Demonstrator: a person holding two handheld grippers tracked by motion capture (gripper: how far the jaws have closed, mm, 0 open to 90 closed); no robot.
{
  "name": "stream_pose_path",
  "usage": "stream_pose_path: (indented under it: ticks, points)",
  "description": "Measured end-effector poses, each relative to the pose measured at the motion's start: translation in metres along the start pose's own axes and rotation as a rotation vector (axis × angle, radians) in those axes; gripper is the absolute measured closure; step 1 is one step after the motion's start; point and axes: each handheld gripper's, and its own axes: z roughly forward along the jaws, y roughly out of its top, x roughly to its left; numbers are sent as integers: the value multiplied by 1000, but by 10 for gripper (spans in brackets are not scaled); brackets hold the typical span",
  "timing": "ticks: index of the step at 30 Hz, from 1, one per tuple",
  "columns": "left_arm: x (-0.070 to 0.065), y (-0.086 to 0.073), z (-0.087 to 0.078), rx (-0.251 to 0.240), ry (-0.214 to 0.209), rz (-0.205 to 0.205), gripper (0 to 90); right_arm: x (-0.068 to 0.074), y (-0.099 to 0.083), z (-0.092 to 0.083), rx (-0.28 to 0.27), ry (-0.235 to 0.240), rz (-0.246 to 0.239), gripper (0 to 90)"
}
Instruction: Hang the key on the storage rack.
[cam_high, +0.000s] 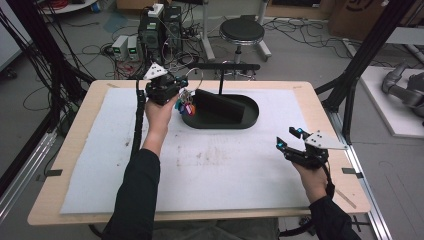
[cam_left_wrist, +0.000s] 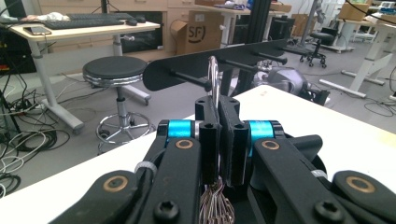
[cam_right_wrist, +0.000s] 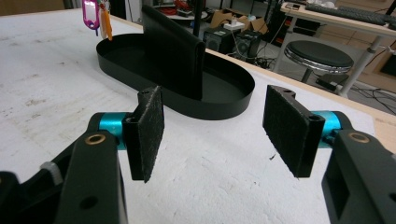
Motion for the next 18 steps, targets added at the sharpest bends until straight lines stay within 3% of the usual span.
stream_pose_path:
  ticks: [18]
  points:
    - [4,-7,5,25,24,-11,866,-1,0,-2,-2,-5,1,393]
